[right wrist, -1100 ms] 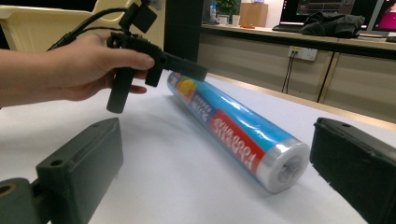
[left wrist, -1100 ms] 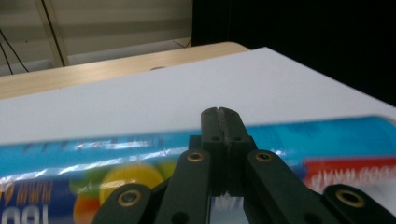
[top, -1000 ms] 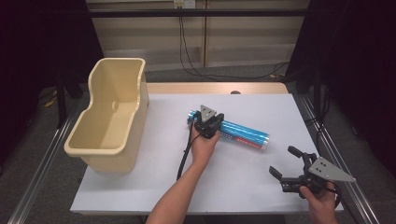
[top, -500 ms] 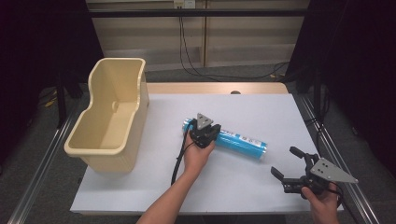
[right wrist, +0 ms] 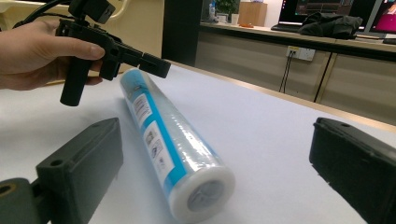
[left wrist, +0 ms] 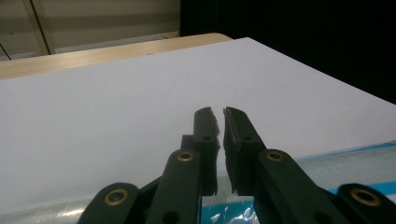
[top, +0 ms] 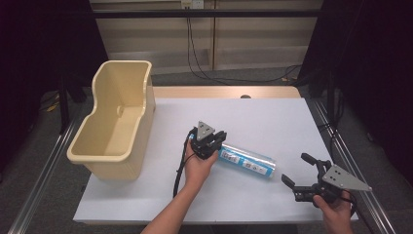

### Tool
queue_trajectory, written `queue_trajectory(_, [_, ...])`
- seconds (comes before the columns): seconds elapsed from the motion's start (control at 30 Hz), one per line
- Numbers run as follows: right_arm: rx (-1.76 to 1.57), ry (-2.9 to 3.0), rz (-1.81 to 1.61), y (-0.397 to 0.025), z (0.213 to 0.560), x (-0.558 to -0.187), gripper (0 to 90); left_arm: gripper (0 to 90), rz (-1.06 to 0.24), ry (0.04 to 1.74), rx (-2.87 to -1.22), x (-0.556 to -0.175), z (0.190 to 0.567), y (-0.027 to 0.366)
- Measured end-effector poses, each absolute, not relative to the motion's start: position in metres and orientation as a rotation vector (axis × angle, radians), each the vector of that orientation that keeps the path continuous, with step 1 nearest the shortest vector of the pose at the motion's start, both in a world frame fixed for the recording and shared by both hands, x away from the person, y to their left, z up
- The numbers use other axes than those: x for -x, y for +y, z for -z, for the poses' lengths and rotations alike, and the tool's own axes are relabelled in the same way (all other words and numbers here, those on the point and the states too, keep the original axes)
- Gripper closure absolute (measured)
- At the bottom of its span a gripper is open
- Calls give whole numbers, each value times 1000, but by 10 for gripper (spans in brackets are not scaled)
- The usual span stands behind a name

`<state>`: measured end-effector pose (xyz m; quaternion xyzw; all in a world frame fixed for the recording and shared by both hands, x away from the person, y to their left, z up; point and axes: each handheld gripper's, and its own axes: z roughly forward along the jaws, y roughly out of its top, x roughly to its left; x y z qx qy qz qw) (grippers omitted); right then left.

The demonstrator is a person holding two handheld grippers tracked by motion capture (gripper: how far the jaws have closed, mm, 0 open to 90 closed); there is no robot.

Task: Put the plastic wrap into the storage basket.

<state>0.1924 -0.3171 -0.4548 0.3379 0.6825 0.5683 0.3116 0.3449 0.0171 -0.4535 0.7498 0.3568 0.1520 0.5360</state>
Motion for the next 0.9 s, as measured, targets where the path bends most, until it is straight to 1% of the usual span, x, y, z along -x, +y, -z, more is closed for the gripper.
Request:
queue_trajectory(0.07, [-899, 1802, -1497, -319, 456, -193, 24, 835, -363, 834, -1822, -343, 455, 16])
queue_trajectory(0.27, [-889, 1797, -1496, -319, 454, -191, 24, 838, -342, 835, -1866, -338, 465, 18])
queue_trajectory(0.4, [-893, 1802, -1491, -319, 455, -191, 24, 847, -325, 839, -1822, -326, 468, 31])
queue_trajectory(0.5, [-897, 1801, -1491, -320, 455, -191, 24, 848, -326, 828, -1833, -319, 465, 35])
queue_trajectory(0.6, [-896, 1793, -1495, -320, 454, -190, 24, 844, -300, 831, -1845, -308, 460, 45])
queue_trajectory(0.67, [-892, 1793, -1496, -319, 454, -191, 23, 843, -309, 830, -1816, -305, 459, 53])
queue_trajectory(0.7, [-888, 1798, -1499, -317, 454, -191, 24, 841, -322, 819, -1771, -304, 458, 57])
queue_trajectory(0.8, [-881, 1805, -1495, -316, 454, -192, 24, 830, -312, 834, -1760, -305, 459, 57])
queue_trajectory(0.9, [-879, 1810, -1495, -314, 454, -193, 24, 827, -292, 828, -1790, -309, 465, 49])
